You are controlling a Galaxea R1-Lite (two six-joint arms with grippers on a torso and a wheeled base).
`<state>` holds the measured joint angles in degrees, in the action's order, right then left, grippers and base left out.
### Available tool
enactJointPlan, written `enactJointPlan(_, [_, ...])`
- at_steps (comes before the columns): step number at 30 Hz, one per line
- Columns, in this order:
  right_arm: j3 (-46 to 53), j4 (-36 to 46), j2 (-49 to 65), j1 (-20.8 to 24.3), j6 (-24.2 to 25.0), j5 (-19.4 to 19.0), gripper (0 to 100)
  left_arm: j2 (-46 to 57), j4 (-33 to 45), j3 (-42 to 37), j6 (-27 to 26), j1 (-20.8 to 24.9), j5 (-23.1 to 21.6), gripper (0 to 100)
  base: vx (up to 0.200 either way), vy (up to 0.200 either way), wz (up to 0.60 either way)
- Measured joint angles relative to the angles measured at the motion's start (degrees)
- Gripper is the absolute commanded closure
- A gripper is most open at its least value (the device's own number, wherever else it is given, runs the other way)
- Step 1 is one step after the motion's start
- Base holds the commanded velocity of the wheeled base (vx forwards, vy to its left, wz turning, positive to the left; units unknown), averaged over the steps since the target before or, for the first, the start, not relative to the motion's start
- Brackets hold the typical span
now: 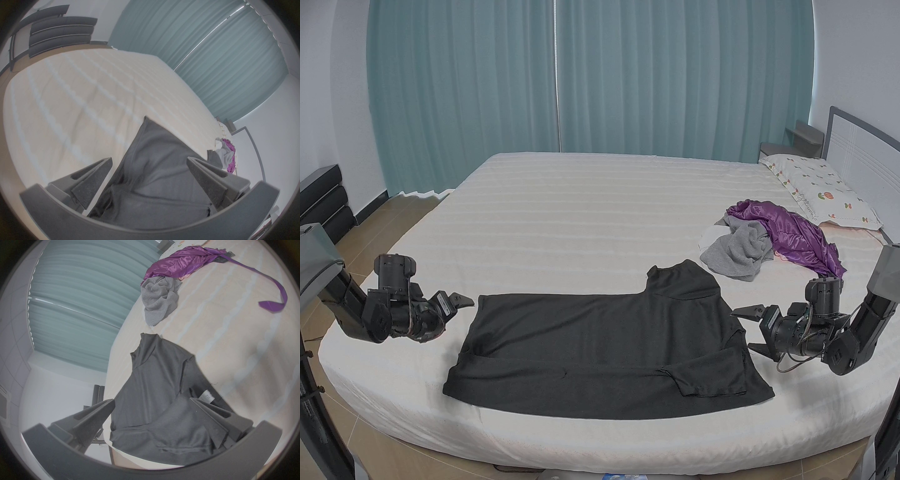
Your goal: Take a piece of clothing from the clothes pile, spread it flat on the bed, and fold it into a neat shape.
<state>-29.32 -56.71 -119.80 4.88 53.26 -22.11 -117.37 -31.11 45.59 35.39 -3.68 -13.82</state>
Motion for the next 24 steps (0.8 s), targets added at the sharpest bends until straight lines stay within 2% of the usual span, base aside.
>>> enactJointPlan(7, [1.4,-3.3,0.4,0.8,4.1,0.0,0,-5.6,4.0,13.4,0.1,0.0,-2.4,0,0.000,0.000,0.00])
enactJointPlan(17, [3.0,-9.1,-2.1,0.2,5.8,0.1,0,-18.3,14.6,34.8,0.0,1.2,-3.8,0,0.000,0.000,0.00])
enactJointPlan(24, [4.1,-11.4,-4.5,-0.9,6.0,0.1,0,-25.1,14.4,40.1,0.1,1.3,-2.4,0,0.000,0.000,0.00])
